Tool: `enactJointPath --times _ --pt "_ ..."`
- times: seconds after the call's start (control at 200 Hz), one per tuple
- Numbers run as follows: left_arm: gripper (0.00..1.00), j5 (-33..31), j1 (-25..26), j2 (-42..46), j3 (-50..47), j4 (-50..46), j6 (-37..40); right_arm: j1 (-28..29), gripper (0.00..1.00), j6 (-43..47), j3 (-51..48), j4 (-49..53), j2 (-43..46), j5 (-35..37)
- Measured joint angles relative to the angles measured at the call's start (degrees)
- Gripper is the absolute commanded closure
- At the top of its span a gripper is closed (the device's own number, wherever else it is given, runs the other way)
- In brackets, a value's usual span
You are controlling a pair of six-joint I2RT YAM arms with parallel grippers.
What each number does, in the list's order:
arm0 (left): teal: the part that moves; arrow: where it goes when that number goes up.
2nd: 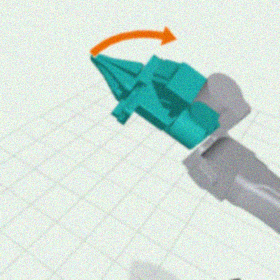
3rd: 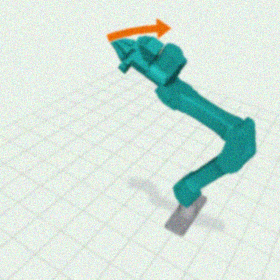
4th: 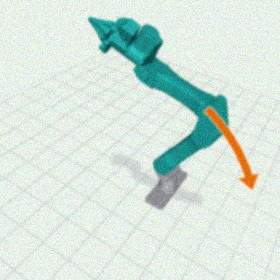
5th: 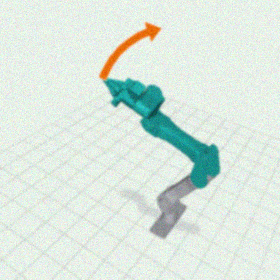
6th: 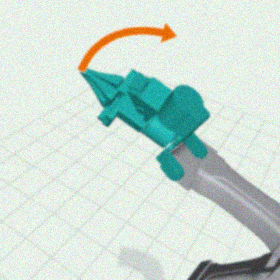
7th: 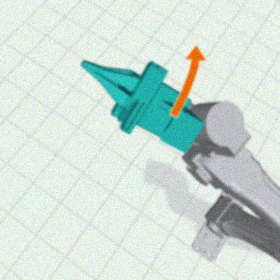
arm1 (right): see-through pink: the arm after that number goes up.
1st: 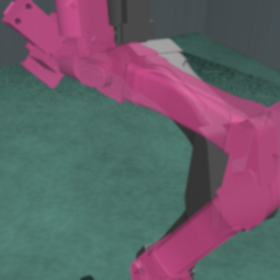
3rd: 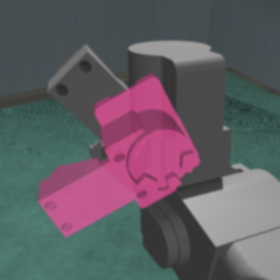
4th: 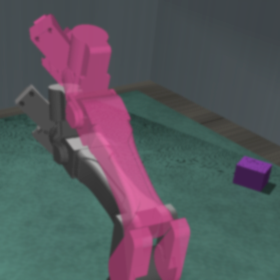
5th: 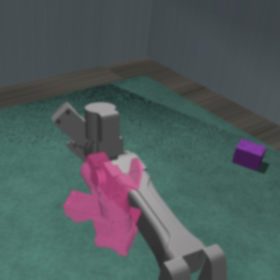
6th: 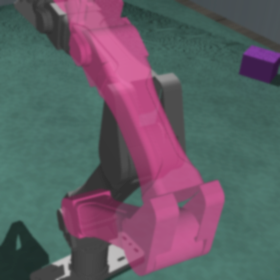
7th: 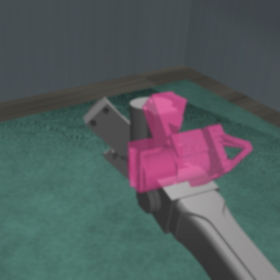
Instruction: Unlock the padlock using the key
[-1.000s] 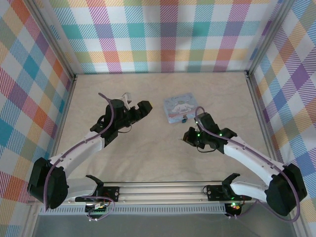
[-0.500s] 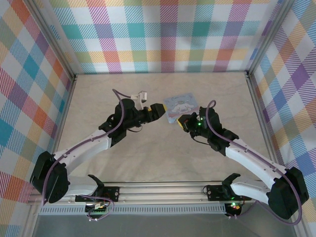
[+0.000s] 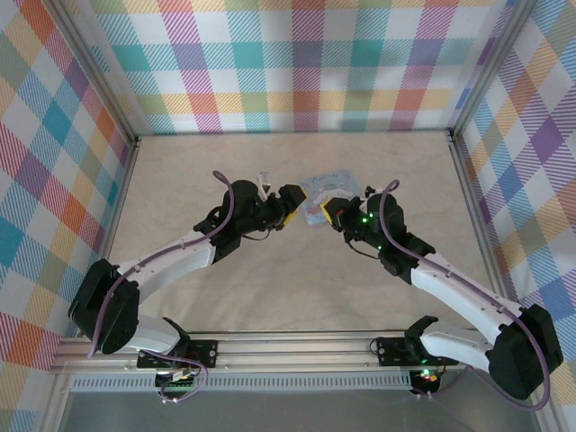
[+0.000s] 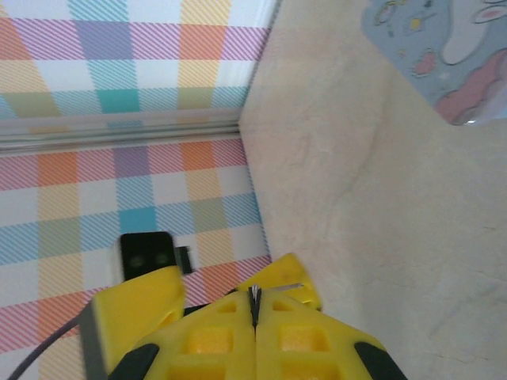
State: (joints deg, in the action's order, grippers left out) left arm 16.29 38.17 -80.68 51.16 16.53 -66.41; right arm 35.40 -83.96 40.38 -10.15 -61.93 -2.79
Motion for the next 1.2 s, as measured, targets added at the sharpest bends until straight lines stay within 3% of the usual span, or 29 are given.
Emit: enactJointPath --times 0.19,0.595,1.2 --pt "0.22 -1.92 0.09 -0.22 -1.22 6.05 -3.19 0.07 1.00 -6.64 -0.55 -5.46 -2.49 -0.02" --pt "0.18 -2.38 0.72 -3.63 -0.46 13.84 -0.50 1.38 1.00 -13.38 -0.48 -7.08 -3.08 -0.85" --pt "0.27 -1.73 1.68 -5.33 1.62 14.08 1.18 2.58 1.00 -17.42 -0.04 -9.53 -4.90 -0.72"
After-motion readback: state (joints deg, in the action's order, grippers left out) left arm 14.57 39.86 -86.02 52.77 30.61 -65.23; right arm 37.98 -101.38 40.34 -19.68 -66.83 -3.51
